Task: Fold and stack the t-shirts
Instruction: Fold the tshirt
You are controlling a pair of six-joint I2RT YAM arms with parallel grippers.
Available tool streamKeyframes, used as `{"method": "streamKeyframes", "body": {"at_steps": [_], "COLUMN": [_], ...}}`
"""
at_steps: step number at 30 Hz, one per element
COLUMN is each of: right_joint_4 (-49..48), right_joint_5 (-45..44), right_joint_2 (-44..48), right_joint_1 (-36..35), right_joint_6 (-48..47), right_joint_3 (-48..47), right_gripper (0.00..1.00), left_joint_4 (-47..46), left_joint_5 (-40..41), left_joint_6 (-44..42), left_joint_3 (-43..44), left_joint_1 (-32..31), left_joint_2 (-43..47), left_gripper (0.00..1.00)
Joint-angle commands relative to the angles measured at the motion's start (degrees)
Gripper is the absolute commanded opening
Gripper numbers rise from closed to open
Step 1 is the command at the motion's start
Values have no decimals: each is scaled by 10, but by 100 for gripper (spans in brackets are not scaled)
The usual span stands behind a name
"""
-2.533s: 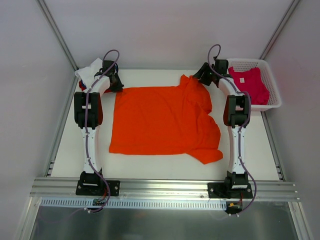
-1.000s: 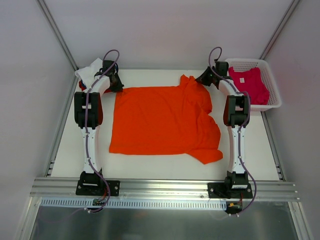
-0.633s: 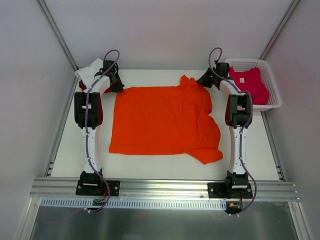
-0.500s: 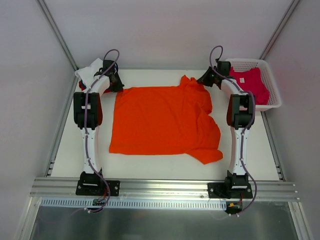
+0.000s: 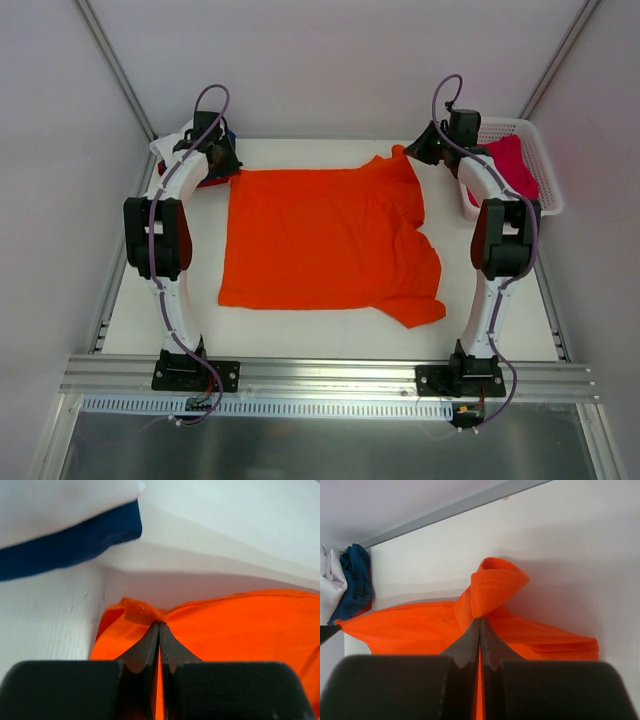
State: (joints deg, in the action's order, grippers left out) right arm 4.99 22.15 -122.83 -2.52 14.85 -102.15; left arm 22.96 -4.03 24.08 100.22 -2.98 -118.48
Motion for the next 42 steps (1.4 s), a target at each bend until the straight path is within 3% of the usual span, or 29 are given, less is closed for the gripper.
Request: {"method": "streamKeyframes", "body": {"at_steps": [1, 19, 27, 42], "right_joint_4": [-13, 12, 39, 55], "right_joint_5": [-10, -54, -59, -97], "right_joint_2": [75, 381, 449, 550], "right_joint_1": [-4, -12, -21, -45], "right_joint_6": [-18, -49, -46, 4], "right_joint_3": [47, 318, 422, 566], "right_gripper": [0, 0, 0, 0], "left_joint_4": [0, -32, -48, -63], "left_joint_5": [8, 37, 32, 37], "left_joint_6": [-6, 3, 6, -3], "left_joint_3": [-43, -275, -332, -356], "left_joint_1": [-8, -11, -11, -11], "left_joint_2": [55, 260, 258, 224], "left_gripper": [0, 0, 0, 0]}}
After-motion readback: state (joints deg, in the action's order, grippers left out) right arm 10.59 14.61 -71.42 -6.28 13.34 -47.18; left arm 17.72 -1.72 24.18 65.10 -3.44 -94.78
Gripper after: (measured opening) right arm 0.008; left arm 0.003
